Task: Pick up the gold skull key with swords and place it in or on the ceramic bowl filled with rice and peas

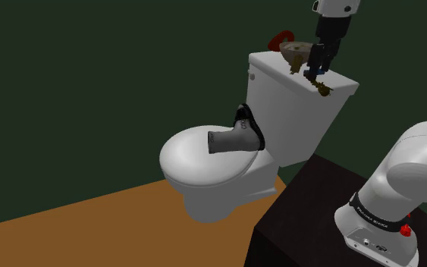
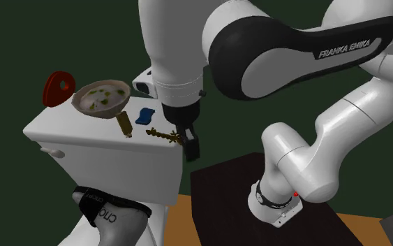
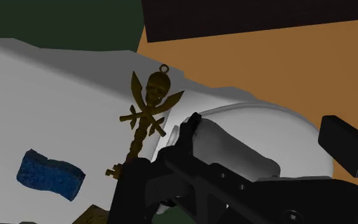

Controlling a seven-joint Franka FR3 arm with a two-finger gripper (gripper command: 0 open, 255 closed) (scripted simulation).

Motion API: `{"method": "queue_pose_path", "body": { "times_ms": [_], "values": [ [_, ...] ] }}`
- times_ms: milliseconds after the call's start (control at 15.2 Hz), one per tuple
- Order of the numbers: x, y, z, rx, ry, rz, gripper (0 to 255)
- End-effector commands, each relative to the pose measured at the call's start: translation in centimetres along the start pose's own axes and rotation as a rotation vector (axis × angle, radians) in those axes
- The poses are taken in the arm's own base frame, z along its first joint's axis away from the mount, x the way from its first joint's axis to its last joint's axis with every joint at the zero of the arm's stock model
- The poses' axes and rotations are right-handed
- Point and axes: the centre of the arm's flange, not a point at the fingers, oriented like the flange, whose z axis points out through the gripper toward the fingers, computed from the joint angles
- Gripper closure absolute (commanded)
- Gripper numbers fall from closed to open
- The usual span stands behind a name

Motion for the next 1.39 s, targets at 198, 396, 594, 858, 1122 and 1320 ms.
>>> {"method": "queue_pose_path", "body": {
  "times_ms": [198, 396, 594, 858, 1122, 1320],
  "values": [
    [1.3, 6.1, 2.0, 0.002, 0.029, -0.003, 0],
    [1.9, 9.1, 3.1, 0.003, 0.042, -0.004, 0],
    [2.0, 9.1, 4.7, 0.003, 0.042, -0.004, 0],
    [2.1, 9.1, 6.8, 0.003, 0.042, -0.004, 0],
    [2.1, 9.1, 7.1, 0.003, 0.042, -0.004, 0],
    [2.1, 9.1, 7.1, 0.003, 0.042, -0.004, 0]
  ]
}}
